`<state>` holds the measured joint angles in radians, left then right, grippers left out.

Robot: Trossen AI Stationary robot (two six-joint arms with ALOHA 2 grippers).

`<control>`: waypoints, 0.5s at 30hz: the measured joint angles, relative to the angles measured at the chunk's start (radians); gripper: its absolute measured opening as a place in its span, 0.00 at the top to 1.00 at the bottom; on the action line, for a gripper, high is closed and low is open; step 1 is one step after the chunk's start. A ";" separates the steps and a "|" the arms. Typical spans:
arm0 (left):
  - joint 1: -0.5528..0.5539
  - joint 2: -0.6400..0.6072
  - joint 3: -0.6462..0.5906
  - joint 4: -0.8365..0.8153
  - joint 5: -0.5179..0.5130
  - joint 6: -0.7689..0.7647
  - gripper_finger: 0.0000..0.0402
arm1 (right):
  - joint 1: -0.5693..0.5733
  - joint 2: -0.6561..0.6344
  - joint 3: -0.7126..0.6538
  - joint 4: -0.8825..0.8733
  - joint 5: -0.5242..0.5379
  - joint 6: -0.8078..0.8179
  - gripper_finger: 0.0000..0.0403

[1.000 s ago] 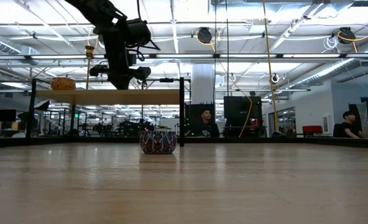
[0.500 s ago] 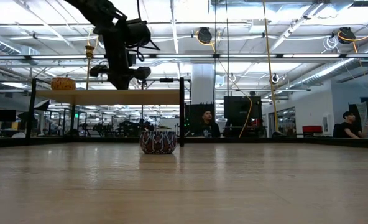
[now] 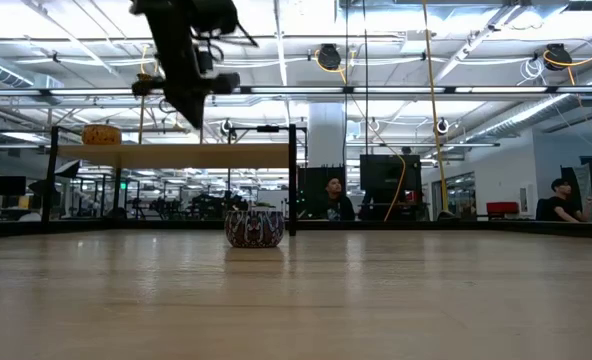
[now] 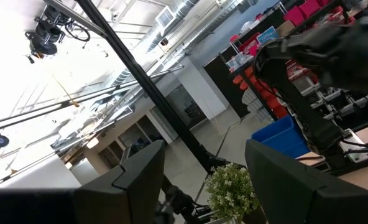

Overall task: Pick & Place candle stick holders
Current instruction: Put the blue scented candle on the shelf

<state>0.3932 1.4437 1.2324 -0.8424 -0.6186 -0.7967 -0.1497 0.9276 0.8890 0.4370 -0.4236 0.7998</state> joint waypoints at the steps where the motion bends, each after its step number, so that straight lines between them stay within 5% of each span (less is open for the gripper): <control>1: -0.015 -0.025 0.000 -0.006 -0.007 -0.011 1.00 | 0.000 0.000 0.000 0.000 0.000 0.000 0.45; 15: -0.287 -0.349 0.000 -0.042 -0.063 -0.171 1.00 | 0.000 0.000 0.000 0.007 0.001 -0.008 0.45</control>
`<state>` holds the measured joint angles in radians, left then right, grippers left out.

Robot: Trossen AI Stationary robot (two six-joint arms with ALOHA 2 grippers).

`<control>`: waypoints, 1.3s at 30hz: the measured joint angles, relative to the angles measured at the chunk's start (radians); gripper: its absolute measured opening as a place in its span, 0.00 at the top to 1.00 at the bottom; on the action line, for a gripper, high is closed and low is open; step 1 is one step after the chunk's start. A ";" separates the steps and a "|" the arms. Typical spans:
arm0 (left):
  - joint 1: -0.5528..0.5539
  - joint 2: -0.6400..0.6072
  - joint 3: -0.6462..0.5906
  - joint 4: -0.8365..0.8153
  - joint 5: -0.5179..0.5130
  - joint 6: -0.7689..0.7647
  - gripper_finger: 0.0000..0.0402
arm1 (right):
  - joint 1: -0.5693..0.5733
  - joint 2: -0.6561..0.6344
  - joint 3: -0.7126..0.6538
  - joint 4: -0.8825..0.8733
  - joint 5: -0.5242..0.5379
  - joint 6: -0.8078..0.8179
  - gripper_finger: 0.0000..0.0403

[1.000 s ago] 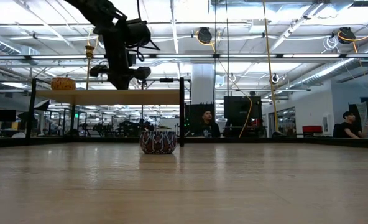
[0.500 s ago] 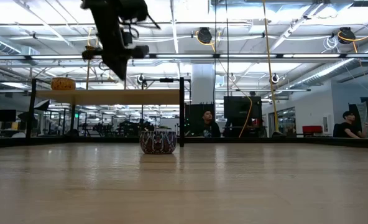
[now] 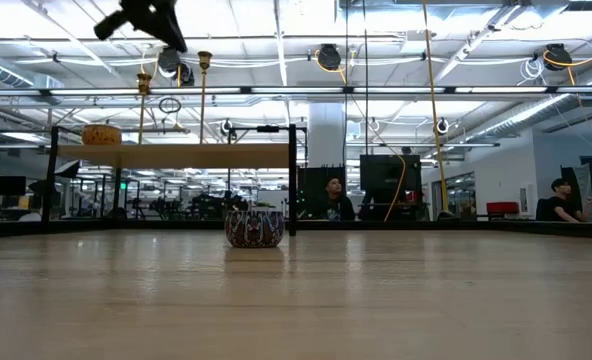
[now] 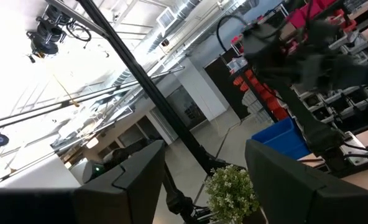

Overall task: Pick & Place candle stick holders
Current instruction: Put the blue scented candle on the shelf

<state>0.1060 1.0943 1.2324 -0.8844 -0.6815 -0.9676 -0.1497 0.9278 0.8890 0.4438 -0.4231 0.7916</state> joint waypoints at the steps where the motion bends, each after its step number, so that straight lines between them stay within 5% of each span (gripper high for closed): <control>1: -0.019 -0.014 0.000 -0.007 0.000 -0.006 1.00 | 0.000 0.000 0.000 0.001 0.001 -0.004 0.45; 18: -0.326 -0.096 0.000 -0.054 0.346 0.144 1.00 | 0.000 0.038 0.000 0.184 0.280 -0.018 0.45; 28: -0.563 -0.094 0.000 -0.096 0.340 0.100 1.00 | 0.152 0.174 0.000 0.543 0.320 -0.051 0.45; 35: -0.650 -0.094 0.000 -0.118 0.277 0.061 1.00 | 0.329 0.216 0.000 0.522 0.349 -0.145 0.45; 39: -0.657 -0.094 0.000 -0.119 0.266 0.052 1.00 | 0.423 0.198 0.011 0.372 0.344 -0.233 0.45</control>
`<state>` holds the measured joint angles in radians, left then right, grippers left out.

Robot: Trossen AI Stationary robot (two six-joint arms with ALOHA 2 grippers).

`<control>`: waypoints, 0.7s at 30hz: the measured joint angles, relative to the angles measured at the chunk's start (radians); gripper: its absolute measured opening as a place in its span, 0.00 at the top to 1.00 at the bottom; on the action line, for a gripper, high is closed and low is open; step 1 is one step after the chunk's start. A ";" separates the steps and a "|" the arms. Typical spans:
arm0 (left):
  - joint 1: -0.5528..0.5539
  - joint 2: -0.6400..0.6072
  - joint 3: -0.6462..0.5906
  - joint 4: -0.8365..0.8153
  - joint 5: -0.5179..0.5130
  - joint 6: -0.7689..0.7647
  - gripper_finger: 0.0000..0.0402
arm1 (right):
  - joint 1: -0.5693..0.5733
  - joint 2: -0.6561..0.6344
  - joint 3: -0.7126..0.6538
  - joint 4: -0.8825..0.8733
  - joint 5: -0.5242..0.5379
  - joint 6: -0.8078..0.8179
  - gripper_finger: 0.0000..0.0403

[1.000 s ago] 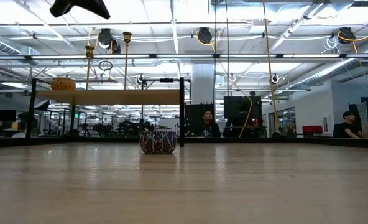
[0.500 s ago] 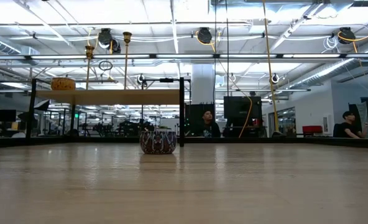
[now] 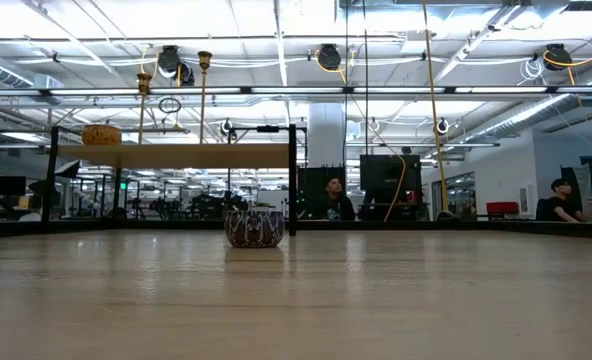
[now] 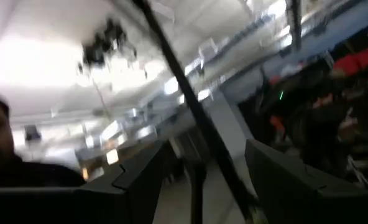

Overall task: Pick & Place candle stick holders
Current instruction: Put the blue scented candle on the shelf

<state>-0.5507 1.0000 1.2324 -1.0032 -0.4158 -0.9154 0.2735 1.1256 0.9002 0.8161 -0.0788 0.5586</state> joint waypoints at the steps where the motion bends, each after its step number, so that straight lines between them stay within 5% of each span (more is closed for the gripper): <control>1: 0.000 0.000 0.000 -0.002 0.000 0.000 1.00 | 0.026 -0.007 0.015 -0.069 0.001 -0.038 0.45; 5: 0.000 0.000 0.000 -0.014 0.004 -0.027 1.00 | 0.116 -0.011 0.134 -0.416 -0.003 -0.078 0.46; 11: 0.000 0.000 0.000 -0.017 0.023 -0.035 1.00 | 0.211 -0.011 0.323 -1.009 -0.006 0.139 0.51; 21: 0.000 0.022 0.000 -0.018 0.022 -0.007 1.00 | 0.301 -0.026 0.360 -1.311 -0.277 0.580 0.60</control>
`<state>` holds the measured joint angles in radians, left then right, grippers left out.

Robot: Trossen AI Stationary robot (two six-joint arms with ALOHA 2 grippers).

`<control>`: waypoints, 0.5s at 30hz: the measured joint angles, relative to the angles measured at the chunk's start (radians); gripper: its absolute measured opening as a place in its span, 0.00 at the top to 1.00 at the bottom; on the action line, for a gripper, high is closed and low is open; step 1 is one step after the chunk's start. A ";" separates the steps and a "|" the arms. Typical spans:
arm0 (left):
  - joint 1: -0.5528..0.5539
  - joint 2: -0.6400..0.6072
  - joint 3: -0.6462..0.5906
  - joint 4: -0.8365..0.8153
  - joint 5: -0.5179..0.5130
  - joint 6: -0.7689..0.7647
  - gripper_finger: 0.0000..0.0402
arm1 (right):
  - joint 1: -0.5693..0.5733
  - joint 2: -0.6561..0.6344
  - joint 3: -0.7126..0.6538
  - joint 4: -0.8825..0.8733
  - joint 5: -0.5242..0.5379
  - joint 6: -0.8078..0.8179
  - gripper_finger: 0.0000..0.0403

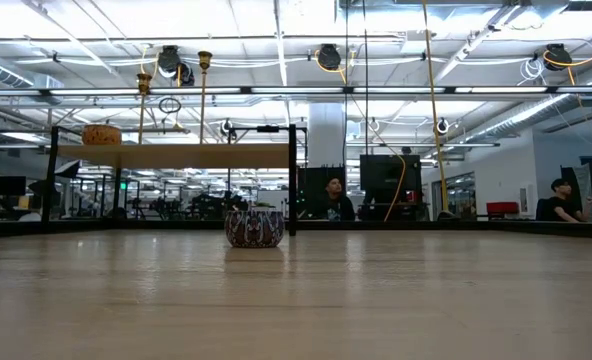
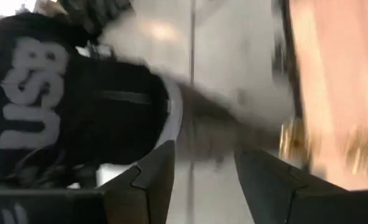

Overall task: Pick & Place candle stick holders
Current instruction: Put the blue scented candle on the shelf

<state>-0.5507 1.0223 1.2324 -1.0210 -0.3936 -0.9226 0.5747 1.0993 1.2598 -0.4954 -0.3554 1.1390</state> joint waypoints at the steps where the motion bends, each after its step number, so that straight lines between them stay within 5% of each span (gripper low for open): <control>1: -0.001 0.006 0.000 0.000 0.001 0.000 1.00 | 0.012 0.000 0.000 -0.044 -0.038 0.057 0.60; 8: -0.022 0.053 0.000 0.000 0.005 0.005 1.00 | 0.118 0.000 -0.101 -0.184 -0.222 0.455 0.61; 15: -0.033 0.101 0.000 0.000 0.030 0.040 1.00 | 0.202 -0.003 -0.366 0.029 -0.327 0.822 0.55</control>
<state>-0.5832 1.1231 1.2324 -1.0207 -0.3635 -0.8827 0.7764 1.0964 0.8940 -0.4659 -0.6821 1.9608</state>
